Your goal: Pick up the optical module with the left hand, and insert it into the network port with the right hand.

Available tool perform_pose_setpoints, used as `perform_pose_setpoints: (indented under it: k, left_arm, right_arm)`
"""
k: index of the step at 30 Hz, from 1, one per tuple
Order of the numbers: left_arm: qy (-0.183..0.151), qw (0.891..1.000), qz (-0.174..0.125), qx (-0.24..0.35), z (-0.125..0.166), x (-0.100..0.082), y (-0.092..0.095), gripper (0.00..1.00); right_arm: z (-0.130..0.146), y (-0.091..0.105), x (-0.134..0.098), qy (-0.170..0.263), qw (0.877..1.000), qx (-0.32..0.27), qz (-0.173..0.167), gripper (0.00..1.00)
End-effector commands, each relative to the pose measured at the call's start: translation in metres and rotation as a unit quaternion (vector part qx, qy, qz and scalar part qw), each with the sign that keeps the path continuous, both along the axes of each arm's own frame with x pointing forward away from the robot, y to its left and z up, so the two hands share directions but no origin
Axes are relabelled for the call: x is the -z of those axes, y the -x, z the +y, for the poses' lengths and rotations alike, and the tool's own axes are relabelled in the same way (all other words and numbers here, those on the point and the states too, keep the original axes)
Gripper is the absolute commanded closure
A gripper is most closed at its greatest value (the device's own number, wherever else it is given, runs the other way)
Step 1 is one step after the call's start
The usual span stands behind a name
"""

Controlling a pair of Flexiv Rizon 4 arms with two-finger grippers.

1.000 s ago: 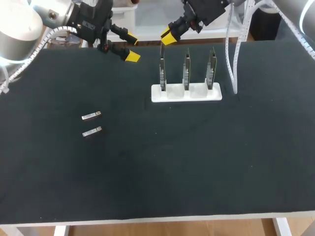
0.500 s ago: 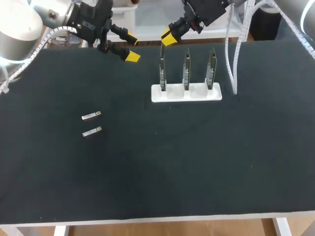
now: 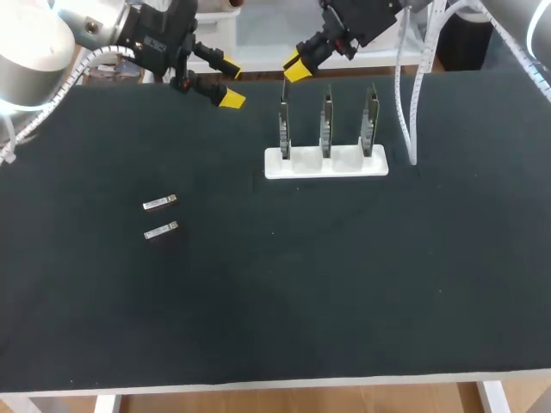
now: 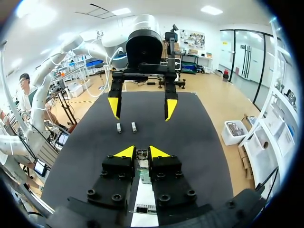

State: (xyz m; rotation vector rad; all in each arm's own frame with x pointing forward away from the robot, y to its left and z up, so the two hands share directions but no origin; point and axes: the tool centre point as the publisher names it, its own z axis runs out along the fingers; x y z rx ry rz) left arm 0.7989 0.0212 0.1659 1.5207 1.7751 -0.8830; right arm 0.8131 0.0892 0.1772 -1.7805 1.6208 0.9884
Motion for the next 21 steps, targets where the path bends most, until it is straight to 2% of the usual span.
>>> perform_pose_setpoints:
  k: [1, 21]
  left_arm:
    - [-0.001, 1.0, 0.0, -0.002, -0.0004, -0.0003, 0.0014, 0.0]
    - [-0.001, 1.0, 0.0, -0.002, -0.0004, -0.0003, 0.0014, 0.0]
  right_arm:
    - [0.002, -0.0075, -0.0004, 0.004, 0.952, -0.247, 0.183, 1.0]
    - [0.0061, -0.0126, -0.0009, 0.006, 0.95, -0.253, 0.181, 1.0]
